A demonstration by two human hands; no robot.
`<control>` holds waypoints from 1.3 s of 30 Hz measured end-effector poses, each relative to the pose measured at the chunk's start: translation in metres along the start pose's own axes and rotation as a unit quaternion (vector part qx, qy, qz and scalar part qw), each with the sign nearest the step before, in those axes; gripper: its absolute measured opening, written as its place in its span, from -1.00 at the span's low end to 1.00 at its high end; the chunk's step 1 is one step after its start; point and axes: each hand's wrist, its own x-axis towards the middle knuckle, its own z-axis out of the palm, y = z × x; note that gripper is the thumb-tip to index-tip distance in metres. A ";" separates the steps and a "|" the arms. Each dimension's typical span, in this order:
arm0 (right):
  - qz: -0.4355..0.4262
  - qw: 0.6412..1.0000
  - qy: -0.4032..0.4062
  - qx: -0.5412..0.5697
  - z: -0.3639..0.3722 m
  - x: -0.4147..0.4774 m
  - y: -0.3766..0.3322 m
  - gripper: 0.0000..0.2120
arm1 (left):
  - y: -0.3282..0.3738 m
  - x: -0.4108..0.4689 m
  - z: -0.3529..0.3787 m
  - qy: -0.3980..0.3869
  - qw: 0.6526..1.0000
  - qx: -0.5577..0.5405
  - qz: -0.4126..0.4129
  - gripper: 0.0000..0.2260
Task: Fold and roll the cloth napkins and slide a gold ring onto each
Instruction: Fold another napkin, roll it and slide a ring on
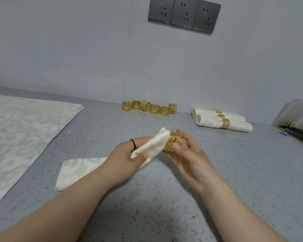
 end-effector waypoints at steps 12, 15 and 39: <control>0.008 0.947 -0.088 -0.309 -0.004 -0.010 -0.018 -0.55 | 0.005 -0.003 -0.006 -0.088 0.980 0.162 -0.076 -0.62; 0.008 0.951 -0.080 -0.300 -0.008 -0.006 -0.014 -0.56 | 0.003 -0.003 -0.006 -0.111 0.985 0.109 -0.077 -0.85; 0.055 0.980 -0.024 -0.189 -0.003 -0.004 0.004 -0.63 | -0.001 0.001 0.003 -0.013 0.961 0.276 0.015 -0.47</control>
